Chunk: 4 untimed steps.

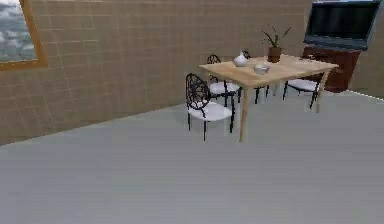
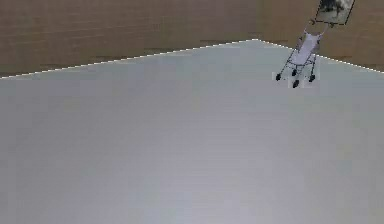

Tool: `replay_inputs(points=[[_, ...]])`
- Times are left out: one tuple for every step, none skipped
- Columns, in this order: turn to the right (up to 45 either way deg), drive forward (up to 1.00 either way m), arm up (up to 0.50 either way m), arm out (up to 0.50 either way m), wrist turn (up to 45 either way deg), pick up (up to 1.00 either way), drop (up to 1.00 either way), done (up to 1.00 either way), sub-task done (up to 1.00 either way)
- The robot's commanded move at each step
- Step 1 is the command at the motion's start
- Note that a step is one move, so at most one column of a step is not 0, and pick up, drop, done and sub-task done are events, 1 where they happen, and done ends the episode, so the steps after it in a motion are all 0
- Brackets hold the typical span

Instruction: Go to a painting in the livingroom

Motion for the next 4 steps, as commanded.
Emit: replay_inputs(points=[[45.0, 0.0, 0.0, 0.0, 0.0, 0.0, 0.0, 0.0, 0.0], [45.0, 0.0, 0.0, 0.0, 0.0, 0.0, 0.0, 0.0, 0.0], [45.0, 0.0, 0.0, 0.0, 0.0, 0.0, 0.0, 0.0, 0.0], [27.0, 0.0, 0.0, 0.0, 0.0, 0.0, 0.0, 0.0, 0.0]])
